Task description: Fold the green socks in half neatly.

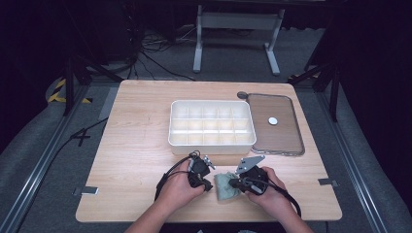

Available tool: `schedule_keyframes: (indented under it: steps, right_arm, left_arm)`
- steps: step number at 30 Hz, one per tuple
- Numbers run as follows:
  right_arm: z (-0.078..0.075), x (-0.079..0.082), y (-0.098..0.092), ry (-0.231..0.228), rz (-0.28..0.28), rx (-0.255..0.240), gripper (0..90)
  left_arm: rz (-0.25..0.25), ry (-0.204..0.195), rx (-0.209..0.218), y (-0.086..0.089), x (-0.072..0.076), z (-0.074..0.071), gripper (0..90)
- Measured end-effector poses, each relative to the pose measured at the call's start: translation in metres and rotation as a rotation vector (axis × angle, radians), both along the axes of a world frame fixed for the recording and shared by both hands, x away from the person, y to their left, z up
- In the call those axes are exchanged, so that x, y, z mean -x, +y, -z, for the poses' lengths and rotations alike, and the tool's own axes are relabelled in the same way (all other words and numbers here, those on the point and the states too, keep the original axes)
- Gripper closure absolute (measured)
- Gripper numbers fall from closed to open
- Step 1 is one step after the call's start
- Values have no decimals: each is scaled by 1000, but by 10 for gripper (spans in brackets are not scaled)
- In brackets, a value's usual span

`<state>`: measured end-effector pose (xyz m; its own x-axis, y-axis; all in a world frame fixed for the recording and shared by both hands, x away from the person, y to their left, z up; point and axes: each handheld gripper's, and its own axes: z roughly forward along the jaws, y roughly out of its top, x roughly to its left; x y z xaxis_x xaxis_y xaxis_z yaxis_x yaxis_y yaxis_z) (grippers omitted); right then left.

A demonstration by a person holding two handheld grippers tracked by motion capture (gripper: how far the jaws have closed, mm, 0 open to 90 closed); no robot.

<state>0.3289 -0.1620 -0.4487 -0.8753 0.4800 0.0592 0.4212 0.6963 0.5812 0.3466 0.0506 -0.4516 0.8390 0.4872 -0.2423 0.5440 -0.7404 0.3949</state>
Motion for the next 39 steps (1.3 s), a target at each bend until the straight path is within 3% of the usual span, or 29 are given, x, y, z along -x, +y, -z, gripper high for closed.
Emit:
schedule_keyframes:
  steps: [4,10,14,17,22,24,27,34,39]
  right_arm:
    - [0,0,-1,18,4,-3,897]
    - [1,-1,-1,37,2,-12,897]
    - [2,0,-1,45,11,-24,898]
    - [2,-1,-2,56,10,-32,897]
    - [3,-2,-3,82,10,-50,897]
    - [3,-3,-3,113,8,-66,898]
    - [4,-4,-2,125,5,-80,896]
    - [3,-2,-1,99,0,-59,895]
    - [4,-2,-1,106,11,-71,894]
  left_arm:
    - [31,-11,-2,-5,1,0,810]
    - [77,-75,-19,-17,5,-1,788]
    - [121,-138,30,-20,7,-5,753]
    - [127,-176,70,-23,9,-8,726]
    - [168,-243,30,-29,14,-11,675]
    - [192,-250,15,-28,15,-13,670]
    - [188,-254,23,-27,15,-12,652]
    - [209,-260,25,-26,19,-14,622]
    - [256,-293,25,-29,22,-14,574]
